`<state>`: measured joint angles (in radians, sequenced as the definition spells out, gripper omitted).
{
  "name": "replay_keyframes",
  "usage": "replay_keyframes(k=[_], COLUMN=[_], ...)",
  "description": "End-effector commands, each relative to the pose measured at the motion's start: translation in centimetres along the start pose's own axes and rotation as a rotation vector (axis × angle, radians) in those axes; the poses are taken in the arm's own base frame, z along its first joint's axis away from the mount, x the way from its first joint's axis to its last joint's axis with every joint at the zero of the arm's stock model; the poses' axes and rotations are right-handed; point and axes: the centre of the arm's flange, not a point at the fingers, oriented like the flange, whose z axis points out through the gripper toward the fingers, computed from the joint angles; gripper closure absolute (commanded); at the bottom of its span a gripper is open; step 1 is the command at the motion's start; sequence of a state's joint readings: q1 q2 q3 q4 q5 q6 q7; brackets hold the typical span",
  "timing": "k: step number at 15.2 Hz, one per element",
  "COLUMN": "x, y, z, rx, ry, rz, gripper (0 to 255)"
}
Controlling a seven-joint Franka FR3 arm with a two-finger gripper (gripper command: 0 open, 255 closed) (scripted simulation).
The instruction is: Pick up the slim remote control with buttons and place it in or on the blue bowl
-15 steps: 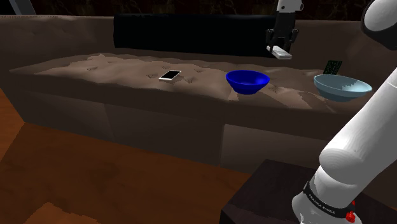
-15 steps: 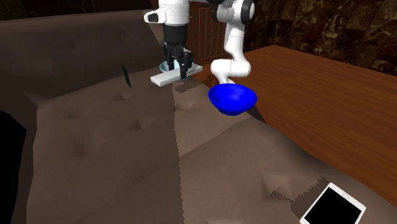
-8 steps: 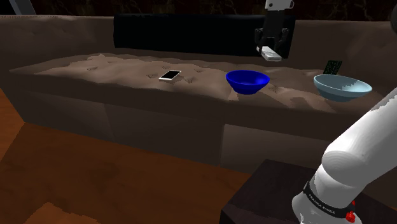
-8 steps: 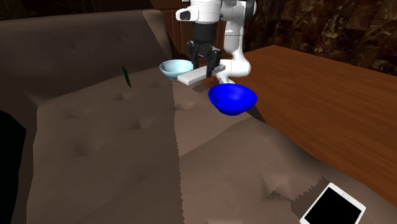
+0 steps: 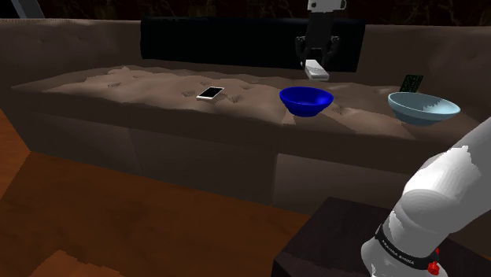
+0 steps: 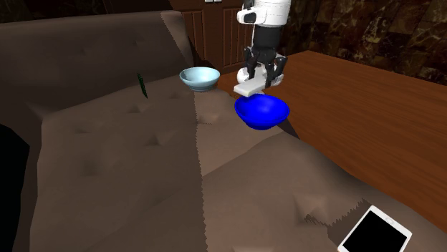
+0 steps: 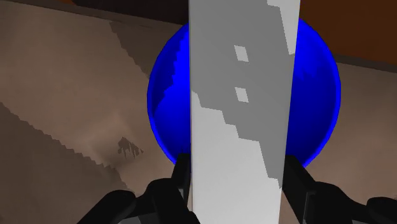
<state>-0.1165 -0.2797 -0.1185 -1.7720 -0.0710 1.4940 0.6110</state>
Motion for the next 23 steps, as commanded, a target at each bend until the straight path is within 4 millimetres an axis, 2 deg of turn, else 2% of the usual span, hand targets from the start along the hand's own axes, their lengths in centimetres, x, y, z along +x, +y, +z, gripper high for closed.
replay_keyframes(k=[1,14,21,22,23], x=[-1.1,-1.2,-1.2,-1.2,-1.2], y=[-0.9,-1.2,-1.2,-1.2,-1.2], z=[0.3,7.4,7.4,7.4,7.4], rx=[0.000,0.000,0.000,0.000,0.000], ry=[0.001,0.001,0.001,0.001,0.001], rz=[0.001,0.001,0.001,0.001,0.001], gripper=[255,255,255,0,0])
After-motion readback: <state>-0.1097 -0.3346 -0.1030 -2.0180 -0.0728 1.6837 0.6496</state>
